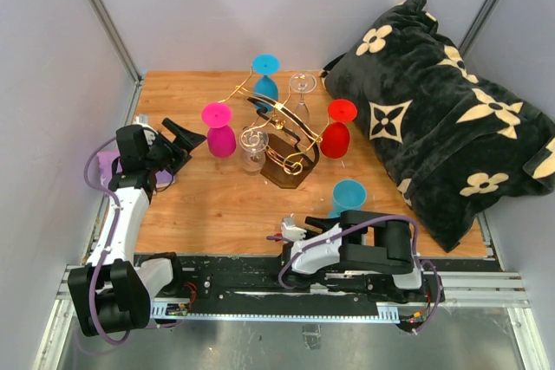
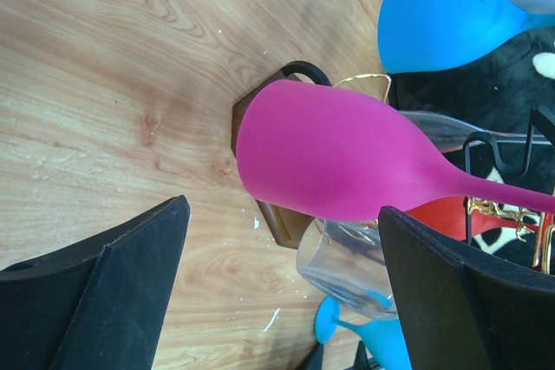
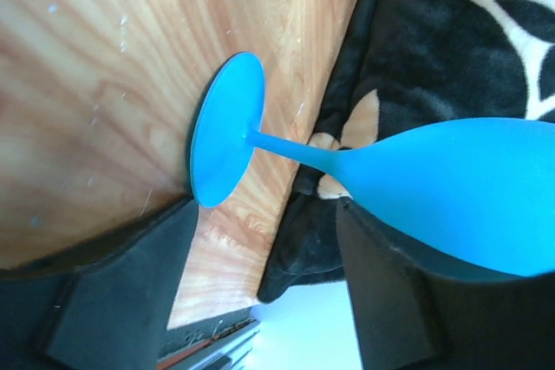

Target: Take the wine glass off the wine glass rack

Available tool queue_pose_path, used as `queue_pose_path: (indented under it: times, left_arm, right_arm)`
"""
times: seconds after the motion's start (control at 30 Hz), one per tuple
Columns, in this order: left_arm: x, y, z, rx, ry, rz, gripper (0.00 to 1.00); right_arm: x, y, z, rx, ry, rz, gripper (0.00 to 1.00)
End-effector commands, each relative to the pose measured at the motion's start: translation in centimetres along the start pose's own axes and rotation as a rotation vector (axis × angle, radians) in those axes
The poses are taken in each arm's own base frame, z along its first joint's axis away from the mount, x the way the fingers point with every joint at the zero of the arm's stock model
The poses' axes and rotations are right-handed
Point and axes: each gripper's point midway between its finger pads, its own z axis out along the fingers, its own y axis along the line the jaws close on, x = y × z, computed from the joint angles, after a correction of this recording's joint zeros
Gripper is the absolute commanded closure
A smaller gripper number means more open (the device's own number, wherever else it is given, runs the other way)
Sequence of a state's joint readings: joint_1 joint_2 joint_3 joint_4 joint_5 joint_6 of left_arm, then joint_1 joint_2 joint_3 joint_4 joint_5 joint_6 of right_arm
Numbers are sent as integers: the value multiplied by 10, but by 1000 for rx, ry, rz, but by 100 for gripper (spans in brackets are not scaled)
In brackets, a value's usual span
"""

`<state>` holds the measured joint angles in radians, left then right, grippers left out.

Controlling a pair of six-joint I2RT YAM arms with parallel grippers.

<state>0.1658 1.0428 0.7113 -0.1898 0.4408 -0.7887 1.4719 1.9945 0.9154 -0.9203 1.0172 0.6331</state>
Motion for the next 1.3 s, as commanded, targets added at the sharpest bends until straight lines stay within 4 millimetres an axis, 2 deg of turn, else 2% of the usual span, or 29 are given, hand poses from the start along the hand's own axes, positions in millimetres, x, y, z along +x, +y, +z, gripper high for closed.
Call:
queue_pose_path:
  times: [0.0,0.17,0.3,0.4,0.5,0.63,0.7,0.77,0.87,1.0,1.13,1.27]
  left_arm:
    - [-1,-4,-3,3,-12,32,4]
    - [-2,-4,-3,-4,-14,34,4]
    - [-3,-4,-4,-9,-16,38,4]
    - [-6,-3,-6,-24,-31,48,4]
    - [-13,1,-9,-64,-62,72,4]
    - [-24,7,-17,-128,-110,112,3]
    - [-28,1,-20,-119,-122,125,5]
    - [-33,-15,-24,-68,-127,139,12]
    - [-39,-51,-35,64,-143,164,24]
    - [-39,-86,-41,233,-136,168,27]
    - [-43,-104,-47,313,-156,175,26]
    - [-49,-118,-54,369,-190,176,25]
  right_arm:
    - [-34,119,-47,-539,20,309,22]
    - [-47,124,-67,-659,-46,343,10]
    - [-53,123,-79,-739,-84,351,10]
    - [-63,112,-97,-783,-144,354,10]
    - [-79,98,-129,-830,-251,330,12]
    - [-107,88,-194,-985,-443,275,16]
    - [-118,80,-222,-1077,-520,271,20]
    - [-126,63,-238,-1116,-583,299,21]
    - [-129,24,-243,-1091,-652,347,21]
    - [-122,-29,-240,-1089,-718,450,21]
    - [-109,-67,-230,-1055,-778,541,21]
    - [-94,-89,-217,-1011,-802,610,21]
